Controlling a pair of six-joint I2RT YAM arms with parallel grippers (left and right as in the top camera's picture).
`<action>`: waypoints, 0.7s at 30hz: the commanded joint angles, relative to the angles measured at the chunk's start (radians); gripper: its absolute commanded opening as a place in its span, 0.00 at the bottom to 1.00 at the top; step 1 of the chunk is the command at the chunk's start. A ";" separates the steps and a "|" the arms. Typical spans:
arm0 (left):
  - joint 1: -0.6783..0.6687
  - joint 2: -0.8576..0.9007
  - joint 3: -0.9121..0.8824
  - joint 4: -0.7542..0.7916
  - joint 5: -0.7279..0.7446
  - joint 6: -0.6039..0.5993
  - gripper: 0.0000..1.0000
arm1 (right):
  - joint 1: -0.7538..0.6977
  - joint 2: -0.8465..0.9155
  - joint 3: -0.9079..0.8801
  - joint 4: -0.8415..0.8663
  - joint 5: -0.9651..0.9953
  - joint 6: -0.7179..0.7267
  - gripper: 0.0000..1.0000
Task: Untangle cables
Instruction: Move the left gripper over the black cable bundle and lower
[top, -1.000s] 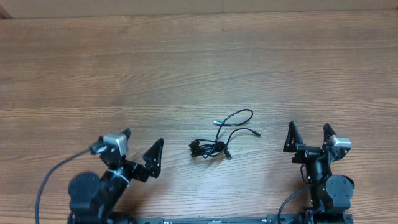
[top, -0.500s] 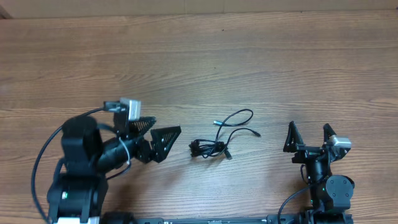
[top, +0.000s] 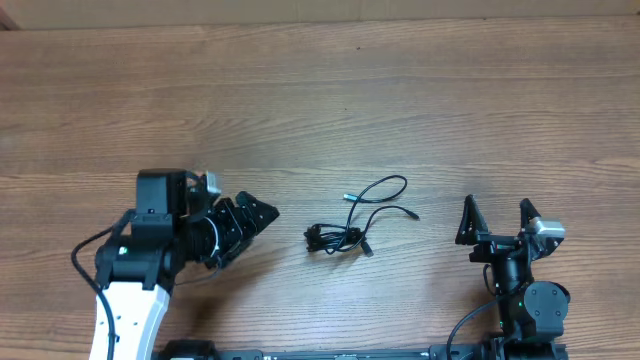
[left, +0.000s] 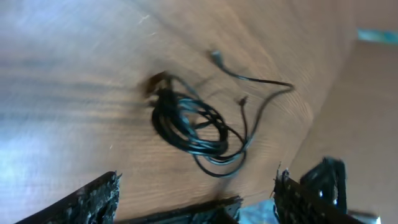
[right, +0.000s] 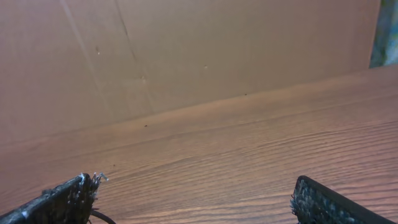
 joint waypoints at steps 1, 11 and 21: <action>-0.048 0.029 0.013 -0.018 -0.045 -0.212 0.80 | -0.001 -0.012 -0.011 0.006 -0.005 -0.008 1.00; -0.254 0.151 0.013 0.045 -0.119 -0.557 1.00 | -0.001 -0.012 -0.011 0.006 -0.005 -0.008 1.00; -0.422 0.340 0.013 0.246 -0.124 -0.680 0.97 | -0.001 -0.012 -0.011 0.006 -0.005 -0.008 1.00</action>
